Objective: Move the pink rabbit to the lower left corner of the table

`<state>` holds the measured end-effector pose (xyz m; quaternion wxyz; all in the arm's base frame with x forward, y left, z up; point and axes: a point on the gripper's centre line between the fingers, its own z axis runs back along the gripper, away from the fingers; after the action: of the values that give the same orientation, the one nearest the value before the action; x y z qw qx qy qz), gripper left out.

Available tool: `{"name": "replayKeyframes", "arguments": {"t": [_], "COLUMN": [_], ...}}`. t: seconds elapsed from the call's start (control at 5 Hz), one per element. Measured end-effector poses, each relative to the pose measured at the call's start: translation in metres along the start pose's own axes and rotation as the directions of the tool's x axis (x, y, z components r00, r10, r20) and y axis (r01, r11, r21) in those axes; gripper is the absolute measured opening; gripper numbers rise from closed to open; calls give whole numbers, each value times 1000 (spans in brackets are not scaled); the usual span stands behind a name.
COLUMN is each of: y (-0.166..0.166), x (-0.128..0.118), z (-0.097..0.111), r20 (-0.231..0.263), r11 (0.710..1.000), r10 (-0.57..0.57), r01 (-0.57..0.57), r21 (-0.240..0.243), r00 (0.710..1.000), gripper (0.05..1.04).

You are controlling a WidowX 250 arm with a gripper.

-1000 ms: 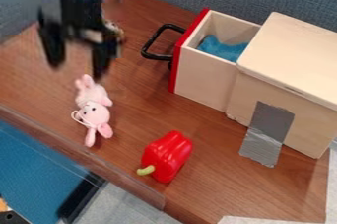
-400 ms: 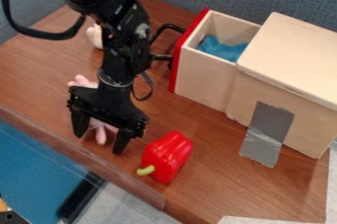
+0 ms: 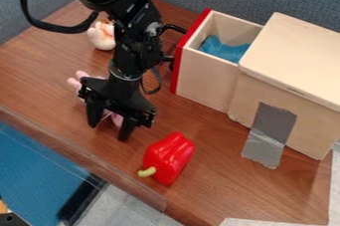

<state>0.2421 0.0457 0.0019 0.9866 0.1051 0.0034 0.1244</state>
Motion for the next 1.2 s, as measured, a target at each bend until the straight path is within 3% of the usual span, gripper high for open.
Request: {"name": "replayKeyframes", "arguments": {"t": [0.2, 0.4, 0.6, 0.8, 1.2], "y": [6, 15, 31, 41, 99], "x": [5, 2, -11, -3, 25], "z": [-3, -4, 6, 40, 72], "r20": [-3, -27, -77, -17, 22], "r11": [1000, 1000, 999, 997, 989], "r10": [8, 0, 9, 1, 94], "r01": [-7, 1, -12, -2, -91], "r21": [18, 13, -36, -80, -119], "r00": [1000, 1000, 997, 1000, 995], "gripper": [411, 189, 77, 58, 56]}}
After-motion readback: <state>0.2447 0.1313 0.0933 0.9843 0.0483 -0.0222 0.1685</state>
